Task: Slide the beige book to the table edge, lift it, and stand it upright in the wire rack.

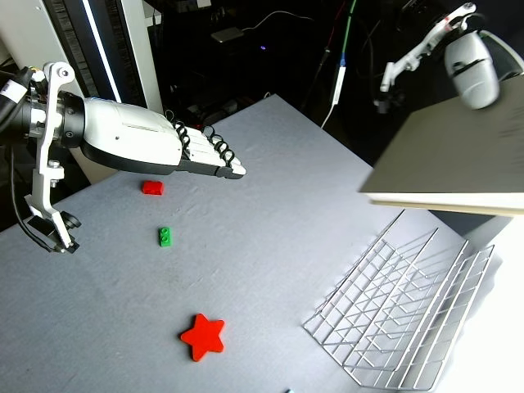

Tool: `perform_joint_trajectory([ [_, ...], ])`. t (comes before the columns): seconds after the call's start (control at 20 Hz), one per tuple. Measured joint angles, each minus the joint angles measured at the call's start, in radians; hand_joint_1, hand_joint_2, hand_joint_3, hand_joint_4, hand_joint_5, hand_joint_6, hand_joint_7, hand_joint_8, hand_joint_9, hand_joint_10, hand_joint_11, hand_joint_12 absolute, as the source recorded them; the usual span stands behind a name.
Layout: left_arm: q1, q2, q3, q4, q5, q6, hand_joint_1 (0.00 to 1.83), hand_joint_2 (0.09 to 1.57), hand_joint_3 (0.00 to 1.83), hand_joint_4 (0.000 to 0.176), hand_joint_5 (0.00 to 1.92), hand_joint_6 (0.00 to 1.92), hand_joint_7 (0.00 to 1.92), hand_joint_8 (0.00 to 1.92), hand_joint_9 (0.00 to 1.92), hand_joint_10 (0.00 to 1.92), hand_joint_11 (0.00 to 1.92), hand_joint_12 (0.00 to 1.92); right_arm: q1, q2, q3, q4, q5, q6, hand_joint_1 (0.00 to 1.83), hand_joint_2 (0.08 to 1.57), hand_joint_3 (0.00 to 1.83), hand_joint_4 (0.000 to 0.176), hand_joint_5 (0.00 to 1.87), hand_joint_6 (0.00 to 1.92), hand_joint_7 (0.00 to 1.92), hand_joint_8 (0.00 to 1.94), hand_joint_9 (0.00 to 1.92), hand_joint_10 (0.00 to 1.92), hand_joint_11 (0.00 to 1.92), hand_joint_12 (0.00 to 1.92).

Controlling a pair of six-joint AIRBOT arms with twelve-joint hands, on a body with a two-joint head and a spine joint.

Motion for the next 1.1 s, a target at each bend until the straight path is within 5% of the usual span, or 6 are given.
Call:
perform_joint_trajectory([
  [0.55, 0.084, -0.124, 0.037, -0.103, 0.227, 0.001, 1.34, 1.21, 0.0, 0.0, 0.77, 1.18, 0.79, 1.37, 0.69, 1.51, 0.54, 1.46, -0.004, 0.001, 0.0, 0.002, 0.0, -0.004, 0.0, 1.09, 0.0, 0.0, 0.0, 0.0, 0.0, 0.0, 0.0, 0.0, 0.0, 0.0],
  [1.1, 0.121, -0.179, 0.072, -0.052, 0.257, 0.002, 1.35, 1.2, 0.0, 0.0, 0.8, 1.16, 0.82, 1.32, 0.7, 1.48, 0.55, 1.44, -0.006, 0.001, -0.005, 0.0, 0.002, -0.024, 0.0, 1.09, 0.0, 0.0, 0.0, 0.0, 0.0, 0.0, 0.0, 0.0, 0.0, 0.0],
])
